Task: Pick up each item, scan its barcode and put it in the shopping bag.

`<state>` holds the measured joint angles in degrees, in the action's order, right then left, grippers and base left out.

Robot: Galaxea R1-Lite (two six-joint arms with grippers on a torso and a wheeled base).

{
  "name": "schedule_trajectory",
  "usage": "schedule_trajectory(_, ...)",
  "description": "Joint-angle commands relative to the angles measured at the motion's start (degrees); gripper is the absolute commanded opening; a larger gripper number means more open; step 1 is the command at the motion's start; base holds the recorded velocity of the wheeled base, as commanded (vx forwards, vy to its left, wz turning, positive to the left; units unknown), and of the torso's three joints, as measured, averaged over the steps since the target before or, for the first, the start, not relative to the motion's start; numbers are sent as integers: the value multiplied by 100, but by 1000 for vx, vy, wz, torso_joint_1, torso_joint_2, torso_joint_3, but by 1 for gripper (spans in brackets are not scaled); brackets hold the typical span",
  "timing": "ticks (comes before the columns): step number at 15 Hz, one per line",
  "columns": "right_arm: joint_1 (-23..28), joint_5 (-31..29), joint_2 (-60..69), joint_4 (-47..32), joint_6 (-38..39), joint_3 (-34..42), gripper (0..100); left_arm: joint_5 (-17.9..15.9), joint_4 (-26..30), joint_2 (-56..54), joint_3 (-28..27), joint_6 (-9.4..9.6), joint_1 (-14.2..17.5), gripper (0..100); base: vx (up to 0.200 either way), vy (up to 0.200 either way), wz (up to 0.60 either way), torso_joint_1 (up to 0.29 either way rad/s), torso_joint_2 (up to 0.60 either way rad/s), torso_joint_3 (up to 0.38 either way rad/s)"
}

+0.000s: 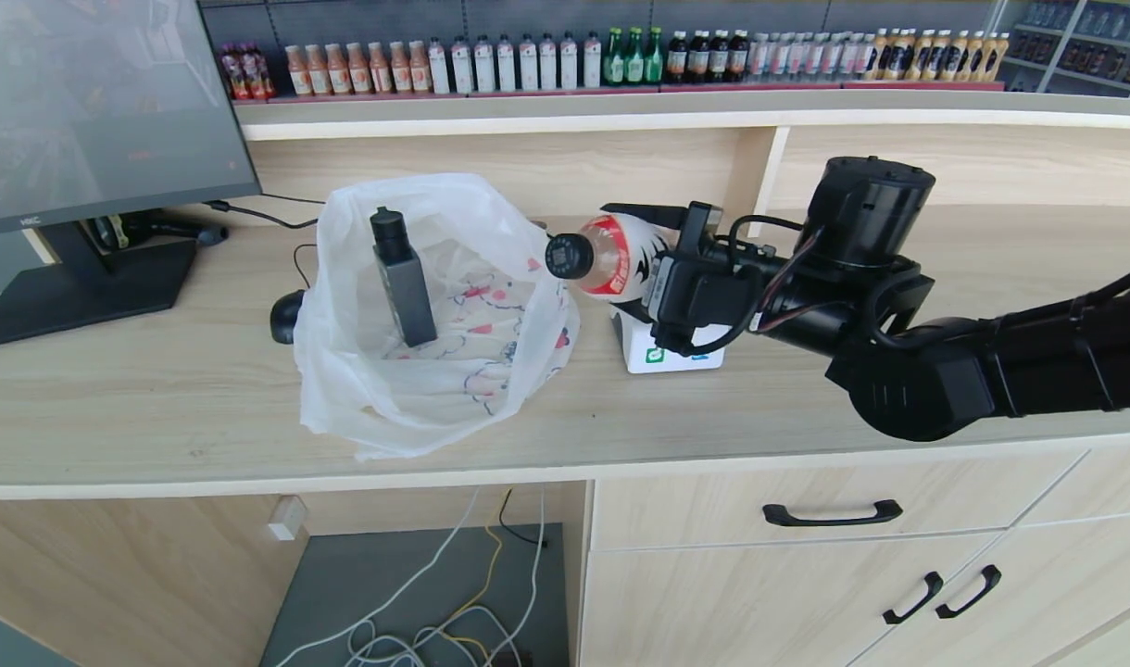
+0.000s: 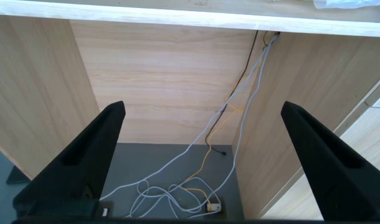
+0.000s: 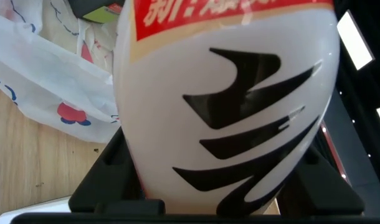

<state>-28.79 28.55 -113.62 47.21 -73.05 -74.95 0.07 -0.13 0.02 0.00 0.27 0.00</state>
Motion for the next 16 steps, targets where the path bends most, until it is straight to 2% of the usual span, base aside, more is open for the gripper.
schedule_trajectory(1, 41, 1, -73, -10, 1, -2, 0, 1, -4, -2, 0, 0, 0, 100, 0, 0, 0, 0, 0, 0)
schedule_trajectory(16, 93, 63, -143, -10, -78, 77, 0, -7, -4, -2, 0, 0, 0, 100, 0, 0, 0, 0, 0, 0)
